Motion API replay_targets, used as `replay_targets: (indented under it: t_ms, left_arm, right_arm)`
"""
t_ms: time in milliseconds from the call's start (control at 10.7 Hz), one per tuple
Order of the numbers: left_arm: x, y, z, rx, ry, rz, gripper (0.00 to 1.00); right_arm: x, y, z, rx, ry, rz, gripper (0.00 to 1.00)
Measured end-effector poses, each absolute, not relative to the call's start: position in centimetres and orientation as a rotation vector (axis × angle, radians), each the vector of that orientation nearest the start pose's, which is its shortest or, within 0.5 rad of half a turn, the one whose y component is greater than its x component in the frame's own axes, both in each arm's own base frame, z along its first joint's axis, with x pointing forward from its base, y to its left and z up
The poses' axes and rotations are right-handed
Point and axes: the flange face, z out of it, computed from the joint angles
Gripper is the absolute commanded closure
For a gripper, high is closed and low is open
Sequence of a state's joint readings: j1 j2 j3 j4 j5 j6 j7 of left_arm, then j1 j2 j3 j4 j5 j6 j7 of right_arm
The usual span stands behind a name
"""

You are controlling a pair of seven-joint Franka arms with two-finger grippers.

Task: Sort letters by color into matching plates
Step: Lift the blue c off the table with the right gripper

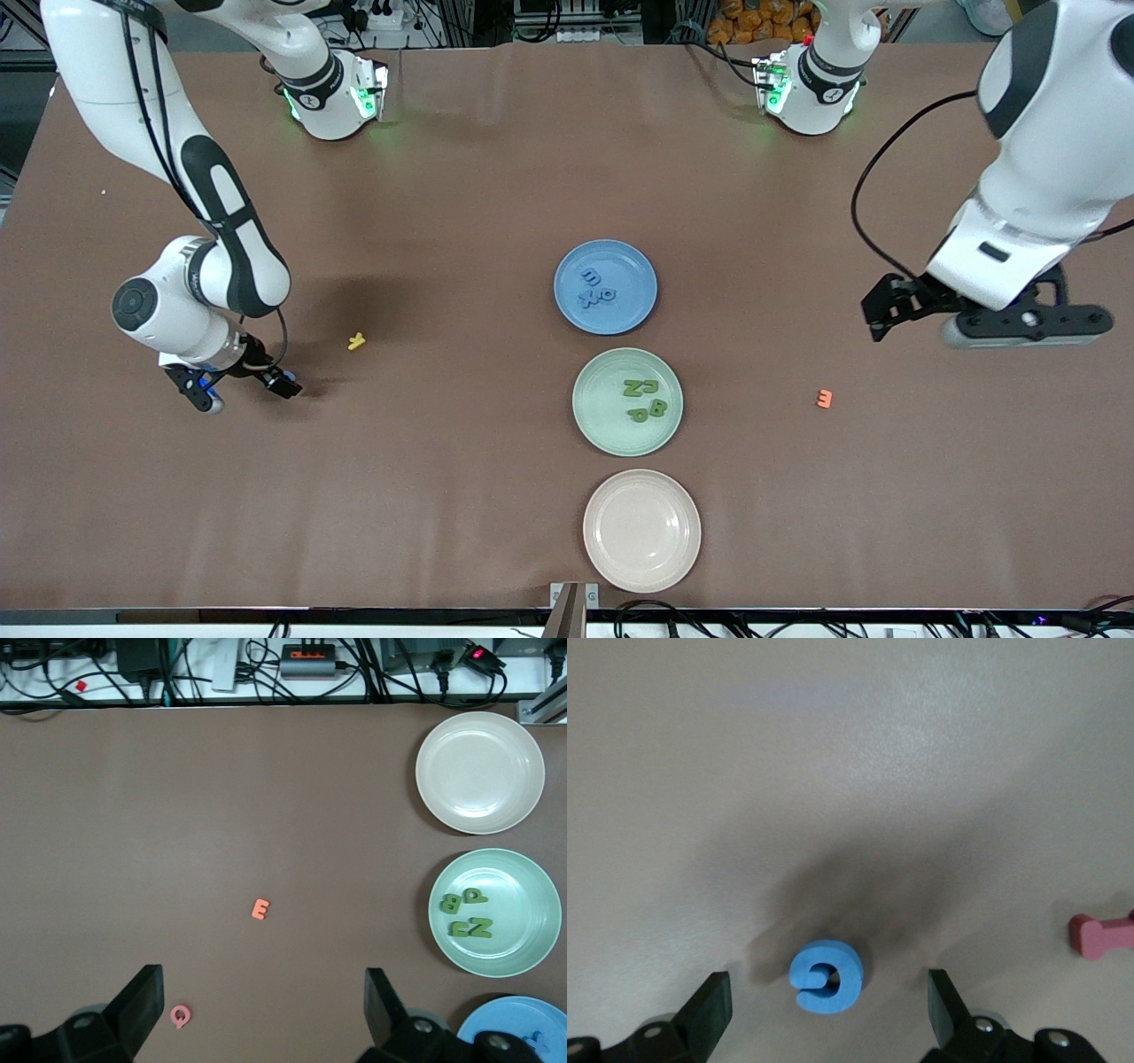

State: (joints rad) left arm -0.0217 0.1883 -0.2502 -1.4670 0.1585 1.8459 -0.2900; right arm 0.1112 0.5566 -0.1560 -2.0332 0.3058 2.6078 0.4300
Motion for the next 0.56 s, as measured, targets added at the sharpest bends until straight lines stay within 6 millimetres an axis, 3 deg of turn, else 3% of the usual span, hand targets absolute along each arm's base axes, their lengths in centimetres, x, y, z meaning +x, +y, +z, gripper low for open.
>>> replay_targets:
  t_ms: [186,373,559]
  left_arm:
    - [60.8,-13.2,60.9,-3.057,-0.030,-0.317,0.00]
    - [60.4,-10.9,61.2,-3.038,-0.033,-0.260,0.00]
    - [60.0,-9.2,61.7,-3.025,-0.054,-0.228,0.00]
  right_arm:
    - [59.7,-3.3,16.4,-2.873,1.069,-0.028,0.33]
    - [59.7,-3.4,16.5,-2.873,1.072,-0.031,0.54]
    - [59.9,-3.3,16.8,-2.875,1.056,-0.041,0.64]
